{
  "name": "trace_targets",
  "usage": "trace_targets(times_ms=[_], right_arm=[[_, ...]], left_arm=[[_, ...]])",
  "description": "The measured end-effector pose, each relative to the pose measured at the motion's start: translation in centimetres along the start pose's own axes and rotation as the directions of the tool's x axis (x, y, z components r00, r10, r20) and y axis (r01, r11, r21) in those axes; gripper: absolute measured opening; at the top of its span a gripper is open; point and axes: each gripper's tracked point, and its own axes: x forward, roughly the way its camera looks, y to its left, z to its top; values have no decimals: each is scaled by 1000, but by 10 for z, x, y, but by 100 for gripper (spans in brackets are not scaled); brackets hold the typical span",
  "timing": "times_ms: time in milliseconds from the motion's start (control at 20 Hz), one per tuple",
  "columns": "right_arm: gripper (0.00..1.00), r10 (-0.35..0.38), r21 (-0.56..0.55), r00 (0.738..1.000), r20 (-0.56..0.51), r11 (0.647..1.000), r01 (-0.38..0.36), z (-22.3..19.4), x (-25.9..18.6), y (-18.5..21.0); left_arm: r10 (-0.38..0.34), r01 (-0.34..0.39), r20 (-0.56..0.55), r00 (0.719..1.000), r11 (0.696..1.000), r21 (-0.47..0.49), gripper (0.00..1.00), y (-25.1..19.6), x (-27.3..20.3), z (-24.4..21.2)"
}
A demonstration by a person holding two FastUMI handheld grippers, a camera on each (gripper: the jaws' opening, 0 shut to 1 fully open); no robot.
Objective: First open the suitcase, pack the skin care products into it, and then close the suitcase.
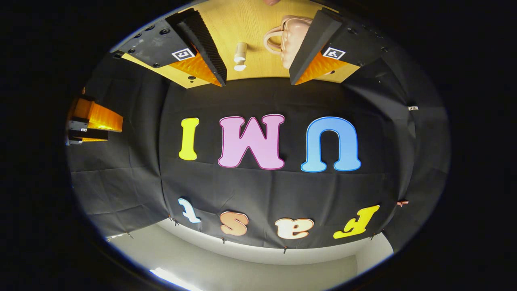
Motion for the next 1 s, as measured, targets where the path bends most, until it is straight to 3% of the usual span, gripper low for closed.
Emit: trace_targets(times_ms=[350, 600, 700, 800, 1000], right_arm=[[96, -3, 8, 1000, -31, 1000, 4, -11, -4, 7], [94, 0, 3, 999, -49, 1000, 1, -19, -6, 4], [99, 8, -19, 999, -53, 1000, -9, -23, -8, -2], [96, 17, -44, 998, -56, 999, -19, -29, -7, -13], [97, 33, -42, 996, -85, 998, -36, -51, 6, -41]], left_arm=[[-36, 36, -4, 999, 998, 50, 99, -6, -4, -5], [-103, 115, -132, 986, 990, 81, 99, -21, 24, -61], [-111, 135, -203, 973, 985, 110, 96, -23, 47, -97], [-99, 146, -298, 949, 980, 138, 92, -23, 74, -138], [-3, 63, -436, 900, 990, 123, 92, -4, 125, -194]])
